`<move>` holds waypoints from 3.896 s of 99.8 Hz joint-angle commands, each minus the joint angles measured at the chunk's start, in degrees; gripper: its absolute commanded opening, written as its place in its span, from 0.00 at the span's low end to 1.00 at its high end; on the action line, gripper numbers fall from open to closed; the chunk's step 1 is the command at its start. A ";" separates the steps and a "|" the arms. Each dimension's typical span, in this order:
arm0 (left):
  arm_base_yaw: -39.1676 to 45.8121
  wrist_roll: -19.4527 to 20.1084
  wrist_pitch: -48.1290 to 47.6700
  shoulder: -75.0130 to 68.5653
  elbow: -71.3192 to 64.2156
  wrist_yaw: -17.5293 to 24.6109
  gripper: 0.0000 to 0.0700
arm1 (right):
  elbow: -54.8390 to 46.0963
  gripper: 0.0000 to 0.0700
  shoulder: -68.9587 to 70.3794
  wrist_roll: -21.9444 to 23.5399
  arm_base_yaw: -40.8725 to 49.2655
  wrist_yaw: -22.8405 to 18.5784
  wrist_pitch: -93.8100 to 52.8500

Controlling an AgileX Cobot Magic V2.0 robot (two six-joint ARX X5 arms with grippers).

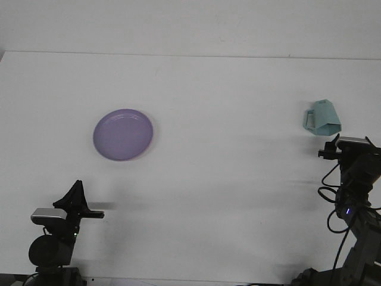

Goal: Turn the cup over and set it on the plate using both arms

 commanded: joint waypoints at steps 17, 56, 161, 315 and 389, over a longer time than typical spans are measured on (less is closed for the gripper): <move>0.00 -0.15 0.50 -0.04 -1.01 0.07 0.02 | 3.43 0.73 12.24 -4.63 -1.07 -1.81 9.64; 0.00 -0.15 0.48 -0.02 -1.01 0.07 0.02 | 16.26 0.73 24.52 -6.84 -3.58 -8.85 8.37; 0.00 -0.33 -0.96 -0.02 -1.01 0.07 0.02 | 38.99 0.11 37.44 -9.79 -5.11 -30.91 -3.39; 0.00 -0.39 -0.37 -0.04 -0.96 0.07 0.02 | 40.37 0.00 0.24 7.08 10.82 -23.41 -56.13; 0.00 -3.39 -0.46 -0.02 -0.96 0.09 0.02 | 40.37 0.00 -15.39 12.15 41.09 -8.20 -108.69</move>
